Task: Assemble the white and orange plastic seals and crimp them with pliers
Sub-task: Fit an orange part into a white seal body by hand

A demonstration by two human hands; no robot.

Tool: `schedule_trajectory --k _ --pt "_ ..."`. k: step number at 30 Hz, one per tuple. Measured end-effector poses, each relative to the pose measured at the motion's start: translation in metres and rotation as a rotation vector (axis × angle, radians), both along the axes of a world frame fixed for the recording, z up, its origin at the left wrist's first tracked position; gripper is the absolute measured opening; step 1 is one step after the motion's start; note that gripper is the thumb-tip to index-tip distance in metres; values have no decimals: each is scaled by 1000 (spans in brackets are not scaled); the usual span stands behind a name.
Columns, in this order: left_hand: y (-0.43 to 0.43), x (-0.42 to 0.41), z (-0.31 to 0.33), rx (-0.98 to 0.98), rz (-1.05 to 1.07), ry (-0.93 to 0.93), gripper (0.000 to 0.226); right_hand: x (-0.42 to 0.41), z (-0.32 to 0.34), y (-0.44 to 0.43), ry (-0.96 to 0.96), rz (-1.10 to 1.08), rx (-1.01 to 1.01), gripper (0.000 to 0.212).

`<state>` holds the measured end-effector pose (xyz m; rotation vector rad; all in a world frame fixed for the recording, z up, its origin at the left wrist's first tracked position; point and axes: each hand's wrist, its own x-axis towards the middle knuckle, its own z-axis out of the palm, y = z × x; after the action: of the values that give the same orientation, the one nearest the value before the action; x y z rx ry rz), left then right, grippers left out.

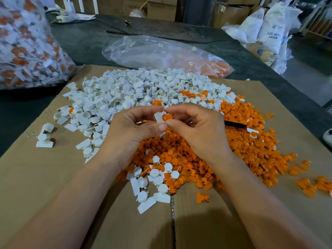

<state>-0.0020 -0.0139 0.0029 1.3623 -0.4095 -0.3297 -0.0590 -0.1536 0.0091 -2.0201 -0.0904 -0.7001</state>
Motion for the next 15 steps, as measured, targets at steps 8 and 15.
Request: schedule_trajectory --k 8,15 --pt "2 0 1 -59 -16 65 43 2 -1 -7 -13 50 -168 33" --pt "2 -2 1 -44 -67 39 33 2 -2 -7 -84 54 -276 32"
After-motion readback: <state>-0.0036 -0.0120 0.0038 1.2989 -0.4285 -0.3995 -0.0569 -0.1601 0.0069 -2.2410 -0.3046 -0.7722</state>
